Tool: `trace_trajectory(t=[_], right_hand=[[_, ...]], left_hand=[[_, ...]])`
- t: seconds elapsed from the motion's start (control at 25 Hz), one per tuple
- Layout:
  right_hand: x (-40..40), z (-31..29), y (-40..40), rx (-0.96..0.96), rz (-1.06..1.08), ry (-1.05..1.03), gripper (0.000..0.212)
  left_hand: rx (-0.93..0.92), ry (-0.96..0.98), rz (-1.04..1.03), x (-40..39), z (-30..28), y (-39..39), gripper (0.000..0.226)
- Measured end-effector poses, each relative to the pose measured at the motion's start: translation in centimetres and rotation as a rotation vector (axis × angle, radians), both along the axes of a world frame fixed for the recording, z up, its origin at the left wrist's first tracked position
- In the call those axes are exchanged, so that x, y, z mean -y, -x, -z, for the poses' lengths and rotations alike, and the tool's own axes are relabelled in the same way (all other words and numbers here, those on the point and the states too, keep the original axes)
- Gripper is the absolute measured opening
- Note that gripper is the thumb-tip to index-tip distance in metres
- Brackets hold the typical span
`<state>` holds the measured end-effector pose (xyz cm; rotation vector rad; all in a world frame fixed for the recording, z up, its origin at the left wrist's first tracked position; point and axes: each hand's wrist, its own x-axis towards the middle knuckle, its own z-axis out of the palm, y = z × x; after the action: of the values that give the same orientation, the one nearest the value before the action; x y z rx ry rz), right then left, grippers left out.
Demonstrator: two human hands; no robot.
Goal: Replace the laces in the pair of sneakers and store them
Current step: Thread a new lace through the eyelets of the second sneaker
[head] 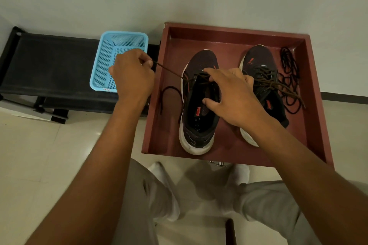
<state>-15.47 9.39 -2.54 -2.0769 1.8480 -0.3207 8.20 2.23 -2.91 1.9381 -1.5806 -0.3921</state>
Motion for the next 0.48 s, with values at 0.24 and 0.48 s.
trace_trajectory(t=[0.24,0.48], right_hand=[[0.0,-0.9,0.3,0.046,0.075,-0.078,0.09],[0.1,-0.7,0.0,0.251,0.214,-0.169,0.064]], left_hand=[[0.039,-0.063,0.337,-1.0,0.3,3.1,0.035],[-0.04,-0.097,0.427,-0.8,0.7,3.8,0.013]])
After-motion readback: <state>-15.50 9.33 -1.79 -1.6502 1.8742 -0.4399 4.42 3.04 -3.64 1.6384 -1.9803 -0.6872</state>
